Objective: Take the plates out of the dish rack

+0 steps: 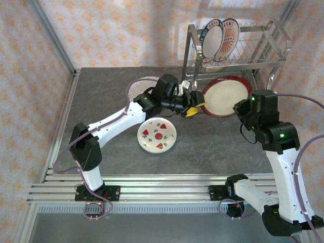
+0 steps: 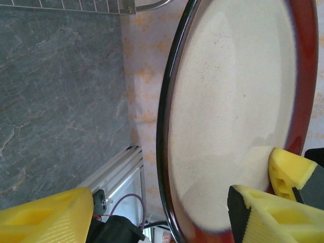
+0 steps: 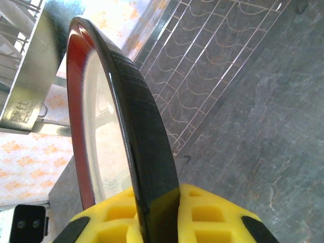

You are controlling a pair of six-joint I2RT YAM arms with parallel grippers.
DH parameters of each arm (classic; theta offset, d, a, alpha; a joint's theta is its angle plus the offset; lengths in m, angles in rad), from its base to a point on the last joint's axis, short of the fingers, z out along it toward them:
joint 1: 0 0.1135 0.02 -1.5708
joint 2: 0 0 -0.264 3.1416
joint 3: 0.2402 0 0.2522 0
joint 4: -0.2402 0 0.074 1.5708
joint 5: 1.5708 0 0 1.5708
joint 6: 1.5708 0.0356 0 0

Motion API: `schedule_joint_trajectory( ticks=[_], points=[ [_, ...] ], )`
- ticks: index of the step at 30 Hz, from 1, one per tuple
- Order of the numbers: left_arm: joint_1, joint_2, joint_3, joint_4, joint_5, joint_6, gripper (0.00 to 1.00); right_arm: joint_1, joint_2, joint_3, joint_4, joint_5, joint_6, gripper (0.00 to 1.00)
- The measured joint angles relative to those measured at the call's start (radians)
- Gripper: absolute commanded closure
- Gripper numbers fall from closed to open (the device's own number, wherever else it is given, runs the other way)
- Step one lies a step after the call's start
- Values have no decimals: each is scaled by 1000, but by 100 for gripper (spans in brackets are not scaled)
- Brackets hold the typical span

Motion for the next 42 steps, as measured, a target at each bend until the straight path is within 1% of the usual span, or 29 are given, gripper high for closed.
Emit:
schedule_joint_trajectory(
  ticks=[3, 5, 7, 8, 13, 15, 17, 23, 24, 25, 26, 28, 30, 37, 39, 42],
  points=[
    [0, 1, 0, 1, 0, 5, 41, 0, 0, -27, 31, -28, 25, 100],
    [0, 2, 0, 1, 0, 8, 51, 0, 0, -50, 50, -46, 42, 100],
    [0, 2, 1, 2, 0, 10, 65, 0, 0, -76, 60, -62, 58, 100],
    [0, 3, 1, 2, -1, 10, 70, 0, 0, -84, 62, -68, 63, 100],
    [1, 11, 1, -8, -8, 1, 91, -6, -5, -97, 81, -72, 80, 100],
    [3, 11, 1, -6, -10, -18, 97, -10, -9, -102, 81, -77, 80, 100],
    [7, 10, 1, -6, -11, -39, 100, -10, -13, -106, 82, -84, 80, 100],
    [8, 10, 1, -18, -12, -41, 100, -19, -16, -116, 87, -106, 80, 100],
    [8, 10, 1, -21, -12, -40, 95, -19, -17, -117, 87, -108, 79, 100],
    [8, 10, 1, -23, -12, -40, 80, -20, -17, -119, 87, -110, 79, 100],
    [8, 10, 1, -24, -11, -36, 70, -22, -17, -120, 87, -114, 79, 100],
    [6, 10, 1, -27, -11, -12, 60, -25, -17, -122, 89, -129, 80, 100],
    [5, 10, 1, -35, -11, 10, 55, -25, -17, -126, 88, -147, 80, 100],
    [2, 10, 1, -74, -12, 64, 55, -32, -17, -140, 89, -190, 89, 100],
    [2, 10, 1, -82, -12, 69, 59, -36, -18, -153, 93, -203, 102, 100],
    [2, 10, 1, -86, -15, 75, 62, -43, -20, -176, 105, -222, 118, 100]
  ],
)
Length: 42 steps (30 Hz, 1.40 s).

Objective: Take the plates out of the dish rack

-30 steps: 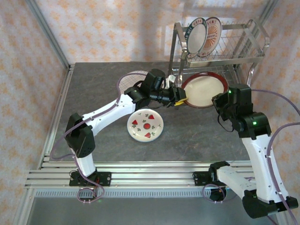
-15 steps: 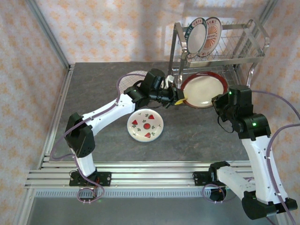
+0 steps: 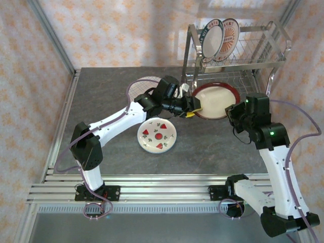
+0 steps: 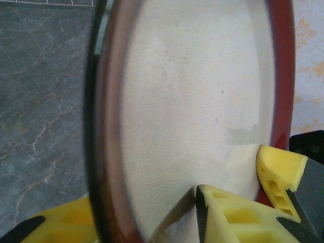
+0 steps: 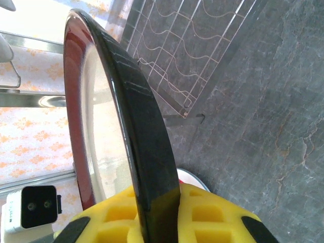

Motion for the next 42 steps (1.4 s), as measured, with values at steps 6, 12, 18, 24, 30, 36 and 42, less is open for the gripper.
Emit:
schedule_joint_trajectory(
  ticks=[6, 12, 18, 24, 30, 36, 42],
  points=[
    [1, -5, -21, 11, -16, -4, 79, -23, -20, -49, 27, -37, 42, 100],
    [17, -40, -69, 35, -20, -85, 100, -30, -44, -84, 45, -92, 50, 100],
    [27, -74, -97, 39, -23, -95, 100, -29, -45, -89, 62, -128, 44, 87],
    [53, -114, -153, 34, -20, -37, 100, -35, -46, -89, 71, -134, 29, 54],
    [90, -151, -234, 24, -16, -9, 100, -37, -46, -88, 88, -117, 9, 44],
    [115, -174, -283, 45, -5, -8, 100, -37, -33, -88, 88, -115, -21, 42],
    [163, -266, -332, -27, 26, 50, 100, -26, 41, 3, 52, -145, -174, 41]
  ],
)
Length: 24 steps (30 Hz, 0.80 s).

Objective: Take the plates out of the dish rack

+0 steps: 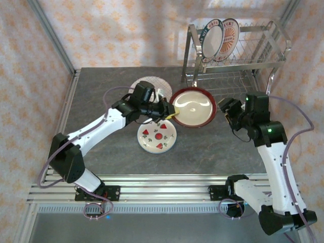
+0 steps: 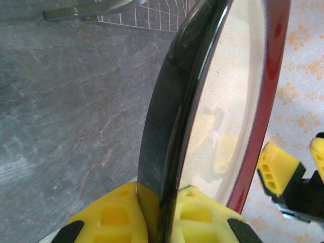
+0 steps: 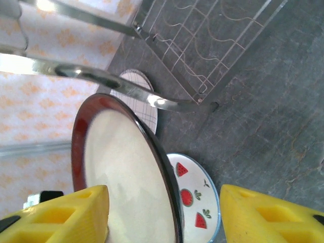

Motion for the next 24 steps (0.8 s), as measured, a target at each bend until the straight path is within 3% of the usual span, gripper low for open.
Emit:
schedule_joint_trajectory(
  ticks=[6, 13, 20, 24],
  points=[
    [95, -167, -145, -63, 16, 66, 100, 140, 83, 142, -62, -11, -230, 41],
    [202, -331, -417, -56, -18, 95, 100, 364, 64, 65, 5, -16, -417, 41],
    [215, -349, -623, 20, -97, 93, 100, 513, 24, -5, 95, -7, -634, 38],
    [216, -348, -678, 62, -137, 91, 100, 543, 7, -28, 129, 13, -719, 38]
  ],
)
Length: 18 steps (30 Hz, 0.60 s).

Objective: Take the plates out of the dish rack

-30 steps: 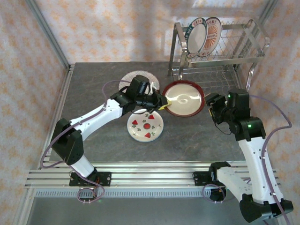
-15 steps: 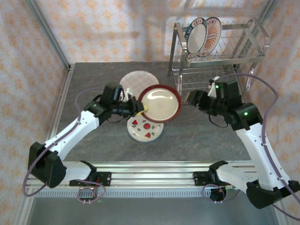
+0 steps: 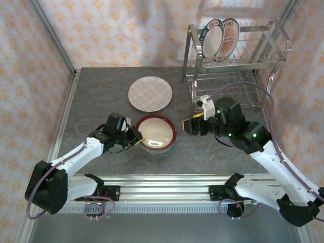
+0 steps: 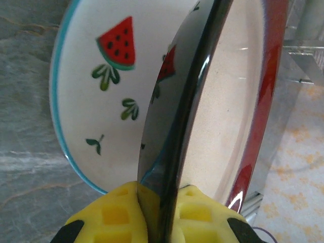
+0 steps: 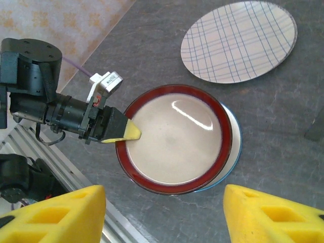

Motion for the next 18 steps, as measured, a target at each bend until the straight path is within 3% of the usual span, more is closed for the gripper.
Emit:
schedule_joint_trajectory(
  ticks=[18],
  points=[
    [0, 156, -31, 173, -43, 5, 100, 3, 31, -10, 80, 14, -49, 37]
  ],
)
